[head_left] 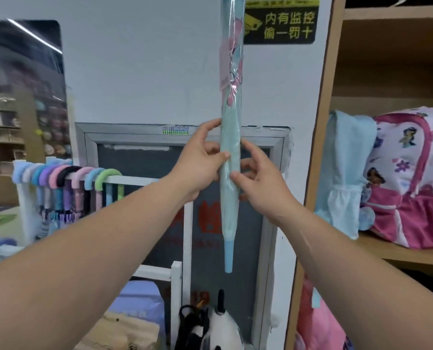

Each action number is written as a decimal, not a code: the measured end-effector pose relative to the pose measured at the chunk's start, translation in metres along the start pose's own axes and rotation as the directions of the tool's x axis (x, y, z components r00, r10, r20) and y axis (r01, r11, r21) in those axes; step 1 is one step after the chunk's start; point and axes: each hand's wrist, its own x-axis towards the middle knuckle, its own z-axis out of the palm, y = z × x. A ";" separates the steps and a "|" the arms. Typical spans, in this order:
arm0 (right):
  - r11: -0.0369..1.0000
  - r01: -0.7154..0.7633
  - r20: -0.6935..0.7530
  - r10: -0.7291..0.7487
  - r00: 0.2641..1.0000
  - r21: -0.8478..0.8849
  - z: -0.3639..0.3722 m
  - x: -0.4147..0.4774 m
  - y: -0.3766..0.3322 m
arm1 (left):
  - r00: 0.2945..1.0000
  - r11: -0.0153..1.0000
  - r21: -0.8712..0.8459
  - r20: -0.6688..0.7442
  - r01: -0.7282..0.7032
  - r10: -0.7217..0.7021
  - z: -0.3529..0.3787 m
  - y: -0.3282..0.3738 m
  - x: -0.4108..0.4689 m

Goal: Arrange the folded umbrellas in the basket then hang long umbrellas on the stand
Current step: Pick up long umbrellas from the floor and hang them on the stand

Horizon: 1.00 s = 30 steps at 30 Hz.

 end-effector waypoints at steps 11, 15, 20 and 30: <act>0.976 0.084 -0.165 -0.119 0.979 -0.203 0.039 0.086 -0.002 | 0.999 0.993 0.117 0.037 0.003 -0.007 -0.044 0.008 0.072; 0.968 0.079 -0.227 -0.134 0.965 -0.237 0.050 0.118 -0.016 | 0.997 0.982 0.176 0.031 -0.069 0.065 -0.065 0.018 0.104; 0.971 0.074 -0.262 -0.135 0.956 -0.228 0.067 0.143 -0.010 | 0.992 0.970 0.206 0.031 -0.130 0.126 -0.083 0.003 0.129; 0.970 0.049 -0.225 -0.103 0.969 -0.236 0.091 0.148 0.028 | 0.993 0.975 0.189 0.041 -0.116 0.110 -0.099 -0.041 0.133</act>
